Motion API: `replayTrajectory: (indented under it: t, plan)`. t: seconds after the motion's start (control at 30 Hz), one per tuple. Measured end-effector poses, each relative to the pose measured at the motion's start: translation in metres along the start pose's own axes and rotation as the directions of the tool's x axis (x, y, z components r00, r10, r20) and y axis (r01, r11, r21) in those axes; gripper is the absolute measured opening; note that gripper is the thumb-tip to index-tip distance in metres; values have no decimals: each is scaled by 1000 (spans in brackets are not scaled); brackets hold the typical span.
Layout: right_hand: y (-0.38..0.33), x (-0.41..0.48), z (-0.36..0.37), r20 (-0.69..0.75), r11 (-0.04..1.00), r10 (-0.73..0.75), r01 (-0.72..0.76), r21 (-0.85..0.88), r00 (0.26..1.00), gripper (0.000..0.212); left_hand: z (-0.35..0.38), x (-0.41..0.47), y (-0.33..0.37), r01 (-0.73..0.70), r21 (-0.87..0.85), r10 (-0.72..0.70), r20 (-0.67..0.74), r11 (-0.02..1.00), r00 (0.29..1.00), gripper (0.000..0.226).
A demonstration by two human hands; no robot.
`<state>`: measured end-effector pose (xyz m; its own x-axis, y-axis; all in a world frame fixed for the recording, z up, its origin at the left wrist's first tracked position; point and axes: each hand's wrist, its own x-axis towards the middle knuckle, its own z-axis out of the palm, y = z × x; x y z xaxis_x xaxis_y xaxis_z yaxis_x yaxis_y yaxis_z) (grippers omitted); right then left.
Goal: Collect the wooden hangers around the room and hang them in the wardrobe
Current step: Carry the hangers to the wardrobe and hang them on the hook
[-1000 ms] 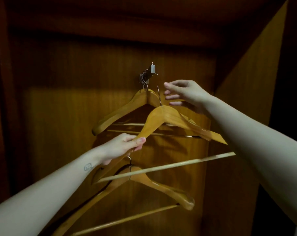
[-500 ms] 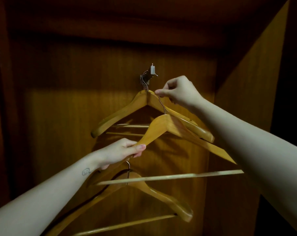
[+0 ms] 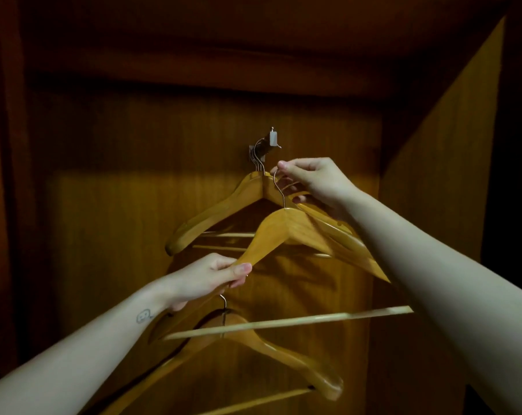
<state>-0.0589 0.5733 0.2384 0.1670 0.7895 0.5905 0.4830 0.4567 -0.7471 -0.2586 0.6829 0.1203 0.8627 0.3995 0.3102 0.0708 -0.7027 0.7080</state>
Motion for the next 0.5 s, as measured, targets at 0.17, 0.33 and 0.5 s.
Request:
replayTrajectory:
  t: [0.17, 0.33, 0.5]
  plan:
    - [10, -20, -15, 149, 895, 156, -76, -440, 976, 54, -18, 1, 0, 5, -35, -7, -72, 999, 997, 64]
    - [29, -31, -24, 54, 579, 147, -41, -814, 988, 48, -44, 13, 2, 47, -38, -51, -112, 998, 992, 63]
    - [41, -1, -18, -36, 449, -85, 6, -893, 996, 61, -67, 30, -1, 86, -30, -90, -139, 996, 986, 61]
